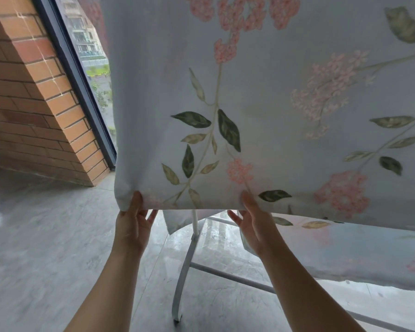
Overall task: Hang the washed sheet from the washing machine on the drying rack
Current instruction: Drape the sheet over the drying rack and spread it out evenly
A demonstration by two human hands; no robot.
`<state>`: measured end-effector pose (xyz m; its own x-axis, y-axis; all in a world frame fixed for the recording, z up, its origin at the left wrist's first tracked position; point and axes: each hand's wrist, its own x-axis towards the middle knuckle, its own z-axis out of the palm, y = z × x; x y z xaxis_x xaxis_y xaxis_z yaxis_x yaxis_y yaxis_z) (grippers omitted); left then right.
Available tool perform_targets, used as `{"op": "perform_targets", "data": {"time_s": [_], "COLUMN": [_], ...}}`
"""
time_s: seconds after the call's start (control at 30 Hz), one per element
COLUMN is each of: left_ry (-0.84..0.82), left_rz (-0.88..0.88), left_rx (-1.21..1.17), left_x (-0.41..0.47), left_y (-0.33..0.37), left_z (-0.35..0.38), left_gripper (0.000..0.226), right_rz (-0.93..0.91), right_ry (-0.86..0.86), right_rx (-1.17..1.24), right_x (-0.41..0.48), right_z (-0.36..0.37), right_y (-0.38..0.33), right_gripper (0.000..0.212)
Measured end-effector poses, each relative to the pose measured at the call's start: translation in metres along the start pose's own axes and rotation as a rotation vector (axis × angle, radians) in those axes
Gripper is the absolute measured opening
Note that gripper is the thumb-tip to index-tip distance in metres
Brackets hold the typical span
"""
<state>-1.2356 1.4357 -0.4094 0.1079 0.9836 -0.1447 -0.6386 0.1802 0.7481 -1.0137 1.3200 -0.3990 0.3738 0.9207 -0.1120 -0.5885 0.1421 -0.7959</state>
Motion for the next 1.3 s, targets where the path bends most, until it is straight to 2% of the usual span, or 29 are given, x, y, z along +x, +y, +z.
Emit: {"op": "perform_targets", "data": {"time_s": [0.07,0.23,0.5,0.67,0.8,0.97,1.1,1.2,1.3], "left_ry": [0.013,0.068,0.135,0.202,0.258,0.308,0.32,0.321,0.339], "left_rz": [-0.006,-0.039,-0.121,-0.202,-0.291,-0.364,-0.333,-0.302,-0.307], "left_rx": [0.046,0.127,0.229,0.288,0.354,0.351,0.248,0.271,0.328], "left_x": [-0.004,-0.008,-0.015,-0.015,-0.017,-0.02,-0.016,-0.015,-0.019], "left_y": [-0.007,-0.026,-0.059,-0.075,-0.083,-0.088,-0.084,-0.086,-0.092], "left_z": [-0.004,-0.013,-0.017,-0.019,-0.019,-0.016,-0.014,-0.014,-0.013], "left_gripper": [0.035,0.018,0.021,0.022,0.01,0.011,0.017,0.018,0.017], "right_rz": [-0.046,-0.105,-0.079,-0.073,-0.06,-0.029,0.047,0.019,0.012], "right_ry": [0.014,0.109,0.251,0.305,0.37,0.378,0.318,0.354,0.385], "right_rx": [-0.04,-0.149,-0.23,-0.244,-0.241,-0.215,-0.086,-0.032,-0.11], "right_x": [0.001,0.003,0.0,-0.003,-0.004,-0.008,-0.011,-0.014,-0.021], "right_z": [0.009,0.003,-0.023,-0.035,-0.046,-0.055,-0.061,-0.072,-0.081], "right_y": [0.007,0.019,0.031,0.036,0.042,0.047,0.038,0.026,0.025], "right_gripper": [0.029,0.027,0.019,0.022,0.019,0.02,0.028,0.034,0.022]}}
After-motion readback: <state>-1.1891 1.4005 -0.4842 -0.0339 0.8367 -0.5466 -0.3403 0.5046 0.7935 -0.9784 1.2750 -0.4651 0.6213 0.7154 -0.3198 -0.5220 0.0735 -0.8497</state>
